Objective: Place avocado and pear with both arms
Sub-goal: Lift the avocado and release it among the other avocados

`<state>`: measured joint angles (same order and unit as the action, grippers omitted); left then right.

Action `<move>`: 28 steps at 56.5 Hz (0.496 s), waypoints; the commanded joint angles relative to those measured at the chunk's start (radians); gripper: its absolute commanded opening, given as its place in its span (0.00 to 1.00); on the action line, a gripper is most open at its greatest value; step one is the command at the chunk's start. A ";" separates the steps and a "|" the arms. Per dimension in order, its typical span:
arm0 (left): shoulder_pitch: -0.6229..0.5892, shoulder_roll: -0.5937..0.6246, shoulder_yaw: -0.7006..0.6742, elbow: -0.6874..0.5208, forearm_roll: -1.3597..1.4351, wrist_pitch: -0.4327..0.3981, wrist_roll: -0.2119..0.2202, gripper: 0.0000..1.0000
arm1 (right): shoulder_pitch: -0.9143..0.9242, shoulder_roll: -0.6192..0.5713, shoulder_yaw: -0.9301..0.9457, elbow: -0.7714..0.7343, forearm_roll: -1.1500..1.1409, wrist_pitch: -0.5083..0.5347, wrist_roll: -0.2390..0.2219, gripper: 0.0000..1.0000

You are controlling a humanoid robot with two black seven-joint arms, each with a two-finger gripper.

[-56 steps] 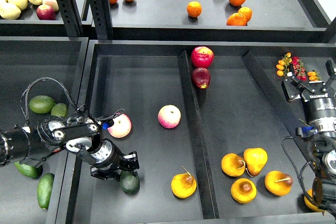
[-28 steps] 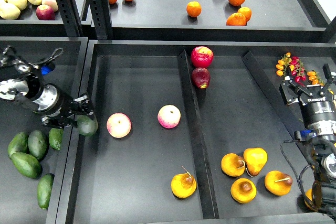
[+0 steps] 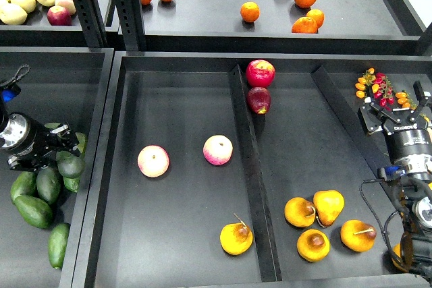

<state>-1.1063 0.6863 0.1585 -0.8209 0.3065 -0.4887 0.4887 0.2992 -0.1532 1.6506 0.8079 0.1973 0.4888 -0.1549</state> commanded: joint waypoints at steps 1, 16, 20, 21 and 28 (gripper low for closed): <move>0.026 -0.007 -0.027 0.101 -0.015 0.000 0.000 0.27 | 0.000 0.000 0.000 0.008 -0.001 0.000 0.000 1.00; 0.086 -0.010 -0.031 0.160 -0.014 0.000 0.000 0.48 | 0.000 0.000 0.000 0.010 -0.001 0.000 0.002 1.00; 0.089 -0.011 -0.031 0.160 -0.014 0.000 0.000 0.51 | 0.000 0.000 0.000 0.010 -0.001 0.000 0.003 1.00; 0.089 -0.011 -0.031 0.158 -0.011 0.000 0.000 0.53 | 0.000 0.000 0.000 0.010 -0.001 0.000 0.003 1.00; 0.092 -0.010 -0.031 0.158 0.000 0.000 0.000 0.73 | 0.000 0.000 0.000 0.010 -0.001 0.000 0.003 1.00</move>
<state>-1.0162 0.6751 0.1269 -0.6621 0.2976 -0.4887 0.4887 0.2991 -0.1534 1.6505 0.8178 0.1971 0.4888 -0.1513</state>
